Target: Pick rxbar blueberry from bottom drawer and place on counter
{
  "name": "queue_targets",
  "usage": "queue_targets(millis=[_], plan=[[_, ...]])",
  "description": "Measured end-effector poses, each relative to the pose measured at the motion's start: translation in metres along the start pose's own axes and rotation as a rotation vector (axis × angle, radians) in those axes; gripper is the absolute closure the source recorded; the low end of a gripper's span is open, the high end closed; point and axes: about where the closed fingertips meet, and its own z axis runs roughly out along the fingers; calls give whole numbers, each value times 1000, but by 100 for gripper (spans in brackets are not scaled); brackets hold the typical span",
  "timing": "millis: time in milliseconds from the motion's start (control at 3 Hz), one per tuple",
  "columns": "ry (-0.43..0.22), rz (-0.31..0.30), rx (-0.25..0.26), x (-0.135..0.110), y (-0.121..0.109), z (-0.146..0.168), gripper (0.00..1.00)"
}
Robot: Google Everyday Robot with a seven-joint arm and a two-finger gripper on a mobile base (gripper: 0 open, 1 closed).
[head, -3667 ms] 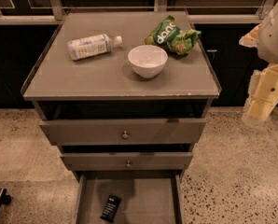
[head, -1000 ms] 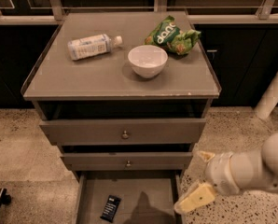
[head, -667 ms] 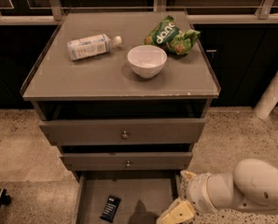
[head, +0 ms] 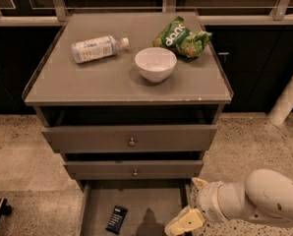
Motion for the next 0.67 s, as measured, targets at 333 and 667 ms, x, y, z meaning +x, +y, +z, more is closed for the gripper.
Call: queue_targets(millis=[333,667], plan=[[-7,23,34,11,-3,16,0],[-25,12,36,48,11,67,0]])
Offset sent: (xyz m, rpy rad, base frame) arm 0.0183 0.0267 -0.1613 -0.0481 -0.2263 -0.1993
